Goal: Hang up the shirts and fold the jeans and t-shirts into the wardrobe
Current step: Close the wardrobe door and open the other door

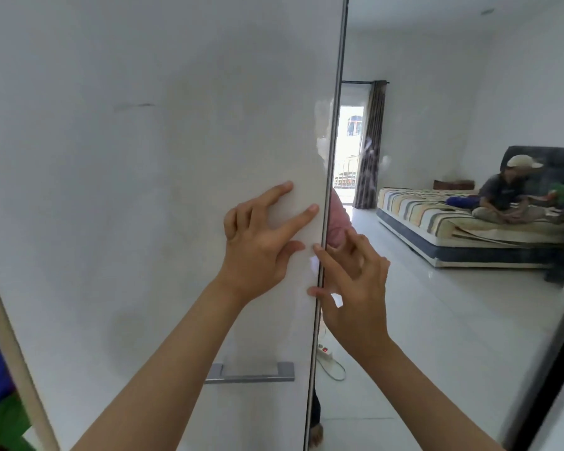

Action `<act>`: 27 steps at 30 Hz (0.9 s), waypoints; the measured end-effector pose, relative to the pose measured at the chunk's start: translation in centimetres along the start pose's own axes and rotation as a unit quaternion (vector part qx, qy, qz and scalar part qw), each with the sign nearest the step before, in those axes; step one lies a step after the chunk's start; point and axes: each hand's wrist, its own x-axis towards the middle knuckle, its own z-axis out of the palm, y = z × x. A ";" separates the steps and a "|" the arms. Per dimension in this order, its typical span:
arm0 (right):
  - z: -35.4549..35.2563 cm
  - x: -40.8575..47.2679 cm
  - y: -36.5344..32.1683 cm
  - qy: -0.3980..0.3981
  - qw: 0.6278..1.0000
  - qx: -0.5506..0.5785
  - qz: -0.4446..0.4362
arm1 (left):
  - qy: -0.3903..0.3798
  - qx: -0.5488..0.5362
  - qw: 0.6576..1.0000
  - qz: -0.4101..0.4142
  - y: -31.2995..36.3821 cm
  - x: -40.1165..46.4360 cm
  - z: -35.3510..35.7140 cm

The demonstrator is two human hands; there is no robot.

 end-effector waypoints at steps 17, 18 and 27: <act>-1.6 -0.6 -0.2 -0.105 0.991 -0.082 0.009 | -0.099 -0.083 0.990 -0.063 2.3 -0.3 -2.1; -1.7 -0.5 -0.4 -0.108 0.991 -0.080 0.011 | -0.108 -0.094 0.987 -0.069 2.3 -0.3 -2.5; -3.5 0.4 -1.4 -0.078 0.996 -0.027 -0.016 | -0.126 -0.194 0.967 -0.102 3.4 -0.5 -4.0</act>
